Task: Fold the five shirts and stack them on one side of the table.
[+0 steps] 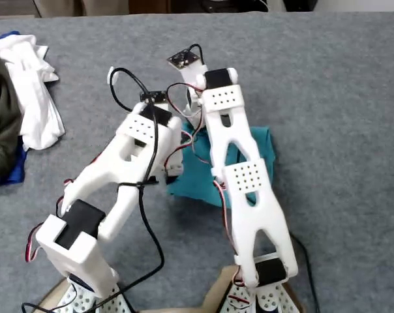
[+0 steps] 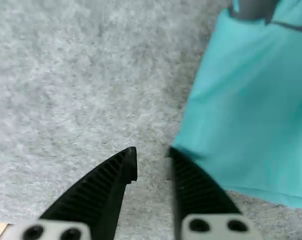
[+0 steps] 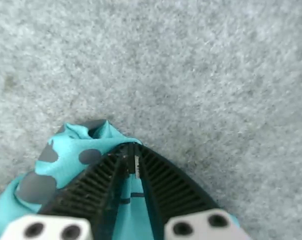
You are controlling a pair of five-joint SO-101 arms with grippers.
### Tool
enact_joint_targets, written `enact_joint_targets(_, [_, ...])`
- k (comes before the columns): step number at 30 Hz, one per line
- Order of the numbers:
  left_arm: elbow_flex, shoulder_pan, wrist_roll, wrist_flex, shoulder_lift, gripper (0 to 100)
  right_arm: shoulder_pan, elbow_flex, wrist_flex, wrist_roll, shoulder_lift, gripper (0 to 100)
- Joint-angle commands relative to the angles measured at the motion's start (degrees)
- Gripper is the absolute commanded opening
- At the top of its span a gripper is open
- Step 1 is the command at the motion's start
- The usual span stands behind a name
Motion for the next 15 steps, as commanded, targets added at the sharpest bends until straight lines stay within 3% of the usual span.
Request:
enact_joint_targets(1, [-2.02, 0.53, 0.18, -0.35, -3.3, 7, 1.71, -2.15, -1.32, -0.18, -0.31, 1.2])
enact_joint_targets(4, [-1.58, 0.26, -2.29, -0.44, -3.3, 4, 1.8, -2.15, -1.32, -0.35, -0.31, 1.2])
enact_joint_targets(7, [-1.67, -0.09, -10.46, 0.62, -3.38, 2, 1.89, -2.15, -1.32, -0.44, -0.31, 1.2])
enact_joint_targets(10, [-4.92, -0.53, -14.77, 8.09, -3.38, 2, 1.63, -2.51, -1.32, -0.44, -0.13, 1.2])
enact_joint_targets(15, [-10.2, -0.26, -16.53, 10.46, -3.47, 2, 1.63, -2.51, -1.32, -0.44, -0.04, 1.2])
